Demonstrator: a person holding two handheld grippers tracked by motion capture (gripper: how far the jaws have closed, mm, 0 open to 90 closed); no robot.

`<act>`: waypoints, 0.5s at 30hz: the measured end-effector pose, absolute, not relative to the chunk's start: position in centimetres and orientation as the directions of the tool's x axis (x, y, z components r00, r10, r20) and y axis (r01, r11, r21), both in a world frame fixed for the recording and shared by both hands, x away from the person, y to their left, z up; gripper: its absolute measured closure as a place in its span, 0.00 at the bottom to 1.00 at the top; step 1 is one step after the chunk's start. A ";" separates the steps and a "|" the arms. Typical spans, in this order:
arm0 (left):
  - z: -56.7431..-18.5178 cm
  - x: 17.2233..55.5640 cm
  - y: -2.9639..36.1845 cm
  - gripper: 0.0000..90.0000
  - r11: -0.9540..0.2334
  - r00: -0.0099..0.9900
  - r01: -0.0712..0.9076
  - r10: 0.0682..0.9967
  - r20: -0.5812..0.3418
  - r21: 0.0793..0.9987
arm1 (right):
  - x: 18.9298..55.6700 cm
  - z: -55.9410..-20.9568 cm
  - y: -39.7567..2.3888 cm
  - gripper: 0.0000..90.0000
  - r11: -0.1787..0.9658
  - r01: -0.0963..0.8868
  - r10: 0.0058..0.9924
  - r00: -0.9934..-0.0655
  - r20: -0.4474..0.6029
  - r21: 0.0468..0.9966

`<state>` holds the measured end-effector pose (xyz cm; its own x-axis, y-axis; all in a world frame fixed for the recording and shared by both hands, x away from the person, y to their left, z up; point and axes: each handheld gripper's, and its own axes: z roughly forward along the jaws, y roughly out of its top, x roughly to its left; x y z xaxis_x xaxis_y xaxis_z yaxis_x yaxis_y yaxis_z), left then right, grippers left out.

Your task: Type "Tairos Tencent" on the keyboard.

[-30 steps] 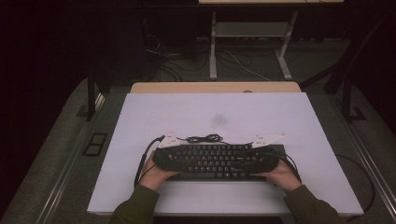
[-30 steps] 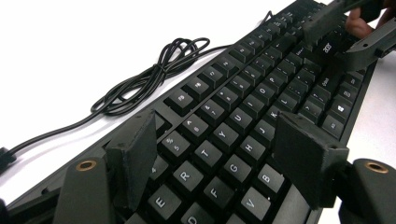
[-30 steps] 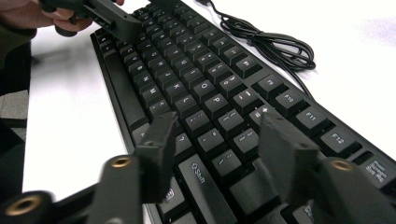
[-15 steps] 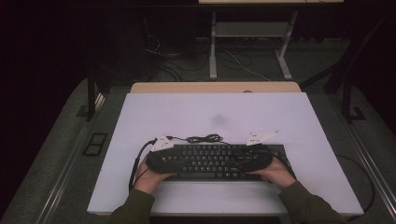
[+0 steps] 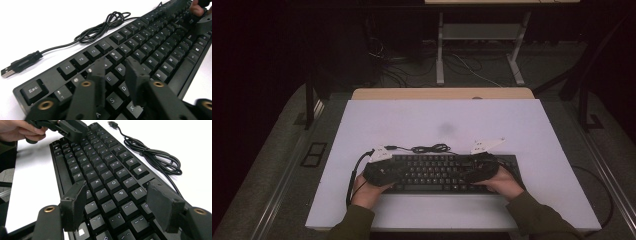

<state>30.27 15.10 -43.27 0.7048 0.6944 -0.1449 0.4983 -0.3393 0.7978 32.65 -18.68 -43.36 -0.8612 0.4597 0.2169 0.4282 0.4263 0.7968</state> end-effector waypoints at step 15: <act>-43.5 30.9 15.0 0.99 -0.355 0.709 0.514 0.688 -0.154 0.781 | 32.7 -43.4 -18.5 0.36 0.425 0.430 0.466 -0.859 0.215 0.797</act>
<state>30.92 15.02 -43.53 0.7088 0.6885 -0.1537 0.5140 -0.3549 0.7809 32.65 -18.54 -43.35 -0.8585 0.4655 0.2149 0.4298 0.4247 0.7968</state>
